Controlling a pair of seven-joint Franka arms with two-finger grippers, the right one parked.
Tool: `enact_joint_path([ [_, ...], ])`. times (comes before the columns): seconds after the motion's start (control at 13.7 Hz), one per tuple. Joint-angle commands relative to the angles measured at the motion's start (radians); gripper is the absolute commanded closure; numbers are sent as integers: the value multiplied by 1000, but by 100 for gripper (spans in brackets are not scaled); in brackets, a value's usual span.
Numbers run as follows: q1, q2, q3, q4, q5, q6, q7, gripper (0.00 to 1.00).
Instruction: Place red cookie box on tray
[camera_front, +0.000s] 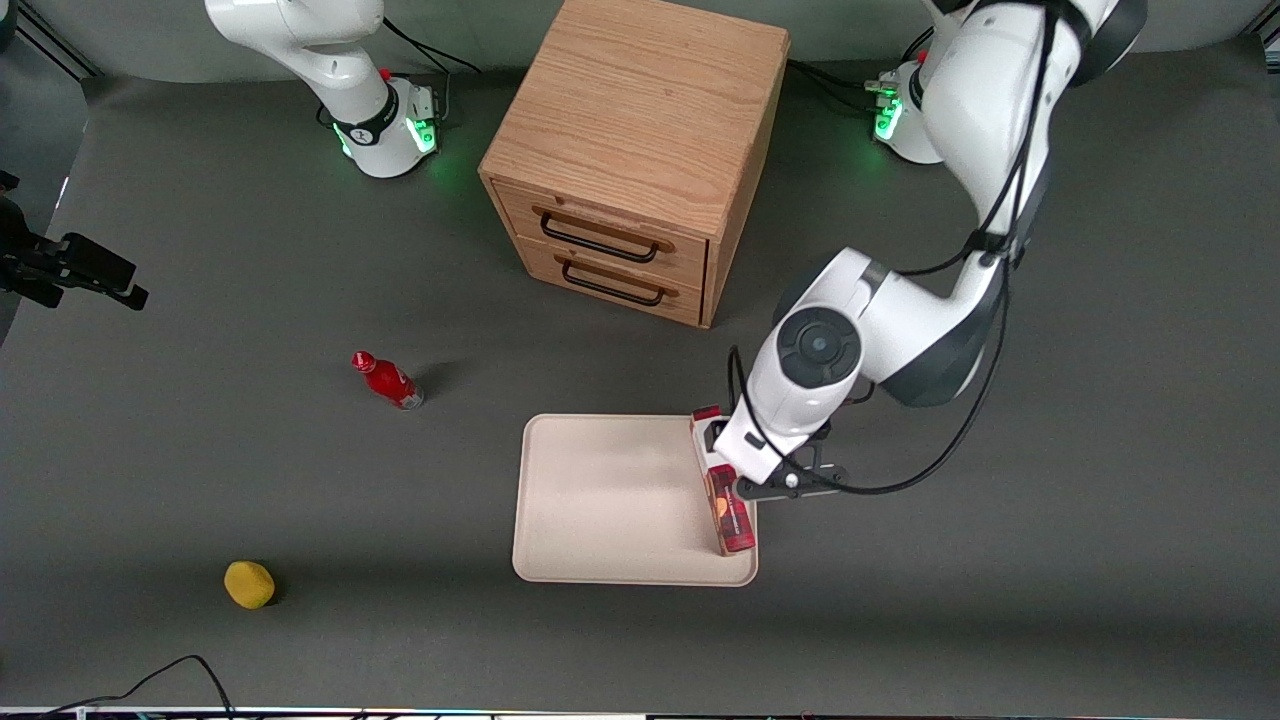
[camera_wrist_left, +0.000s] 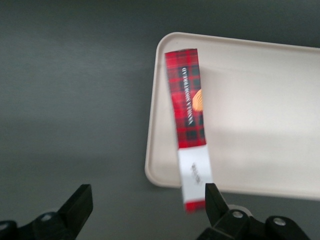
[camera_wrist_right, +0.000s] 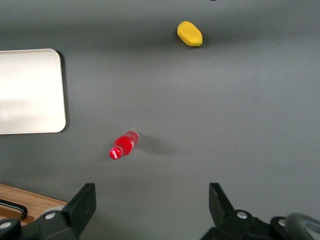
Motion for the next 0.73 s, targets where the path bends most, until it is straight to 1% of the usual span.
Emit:
enact_joint_path([
  [0.0,73,-258,9,-271,-71,-5,122,0],
  [0.15,136,-386,9,-385,-73,-50,222,0],
  [0.29,188,-481,12,-445,-73,-112,296,0],
  [0.44,255,-570,26,-512,-87,-117,409,0],
  [0.58,262,-619,140,-542,-148,-140,591,0],
  [0.66,257,-630,188,-543,-150,-166,639,0],
])
